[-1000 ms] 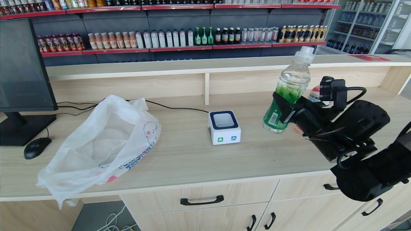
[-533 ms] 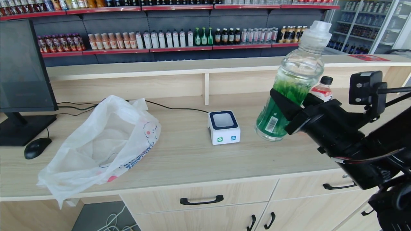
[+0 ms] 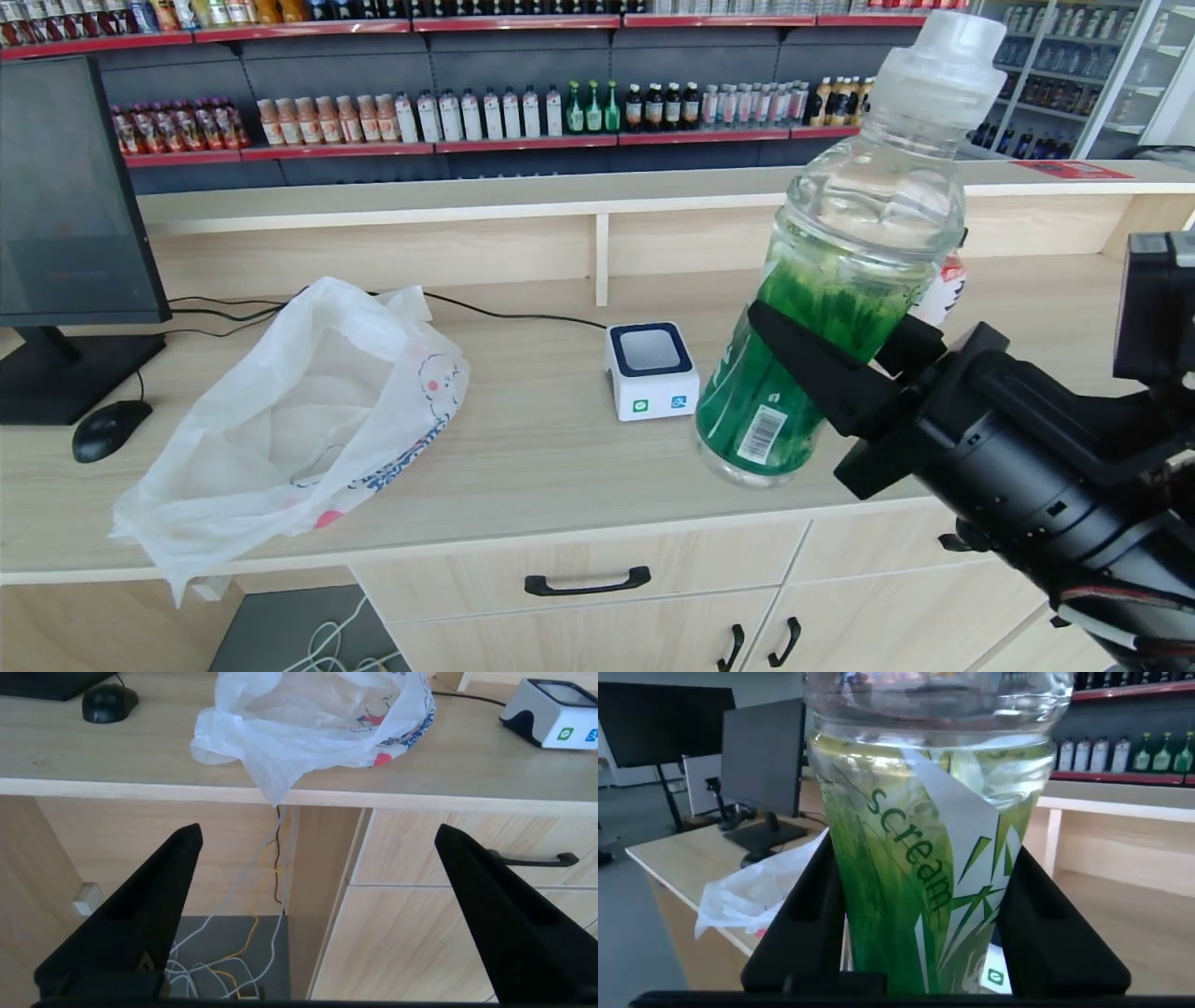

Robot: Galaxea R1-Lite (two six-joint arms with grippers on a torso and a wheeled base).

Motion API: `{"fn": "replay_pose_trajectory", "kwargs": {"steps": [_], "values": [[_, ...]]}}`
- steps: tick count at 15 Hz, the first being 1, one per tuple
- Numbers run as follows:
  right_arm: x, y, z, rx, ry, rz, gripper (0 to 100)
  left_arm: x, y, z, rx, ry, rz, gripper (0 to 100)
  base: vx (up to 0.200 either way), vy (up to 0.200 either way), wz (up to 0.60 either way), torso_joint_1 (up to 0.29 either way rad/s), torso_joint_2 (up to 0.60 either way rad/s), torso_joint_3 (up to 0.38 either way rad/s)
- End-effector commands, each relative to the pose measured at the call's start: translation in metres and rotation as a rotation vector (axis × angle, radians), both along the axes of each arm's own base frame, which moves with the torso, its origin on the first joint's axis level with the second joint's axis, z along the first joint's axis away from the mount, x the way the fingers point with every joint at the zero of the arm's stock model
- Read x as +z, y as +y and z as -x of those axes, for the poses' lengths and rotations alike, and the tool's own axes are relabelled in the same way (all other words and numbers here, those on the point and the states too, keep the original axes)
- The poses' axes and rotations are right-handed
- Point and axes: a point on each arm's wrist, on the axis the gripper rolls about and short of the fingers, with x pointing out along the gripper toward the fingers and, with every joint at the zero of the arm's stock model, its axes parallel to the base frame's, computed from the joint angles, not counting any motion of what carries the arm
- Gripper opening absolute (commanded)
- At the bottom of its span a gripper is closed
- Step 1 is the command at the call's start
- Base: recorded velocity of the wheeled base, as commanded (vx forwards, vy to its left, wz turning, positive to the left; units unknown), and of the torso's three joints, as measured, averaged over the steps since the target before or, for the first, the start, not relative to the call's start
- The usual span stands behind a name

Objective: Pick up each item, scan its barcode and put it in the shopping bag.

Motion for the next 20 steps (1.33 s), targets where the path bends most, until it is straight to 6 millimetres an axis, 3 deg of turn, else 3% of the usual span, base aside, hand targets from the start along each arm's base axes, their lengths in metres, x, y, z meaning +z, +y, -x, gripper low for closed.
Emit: {"fn": "replay_pose_trajectory", "kwargs": {"steps": [1,5,9,12,17,20], "values": [[0.0,0.014,0.016,0.103,0.024,-0.021,0,0.0,0.0,0.0,0.001,0.0,0.0,100,0.0,0.0,0.0,0.0,0.0,0.0],[-0.007,0.021,0.031,0.193,0.078,-0.032,0,0.0,0.0,0.0,0.001,-0.001,0.0,100,0.0,0.0,0.0,0.0,0.0,0.0],[0.0,0.022,0.047,0.28,0.109,-0.093,0,0.0,0.0,0.0,0.001,0.0,0.0,100,0.0,0.0,0.0,0.0,0.0,0.0],[0.005,0.021,0.047,0.297,0.146,-0.156,0,0.0,0.0,0.0,0.001,0.0,0.0,100,0.0,0.0,0.0,0.0,0.0,0.0],[0.048,0.057,0.046,0.318,0.158,-0.4,0,0.0,0.0,0.0,0.001,0.0,0.0,100,0.0,0.0,0.0,0.0,0.0,0.0],[0.043,0.066,0.048,0.323,0.189,-0.4,0,0.0,0.0,0.0,0.001,0.0,0.0,100,0.0,0.0,0.0,0.0,0.0,0.0]]}}
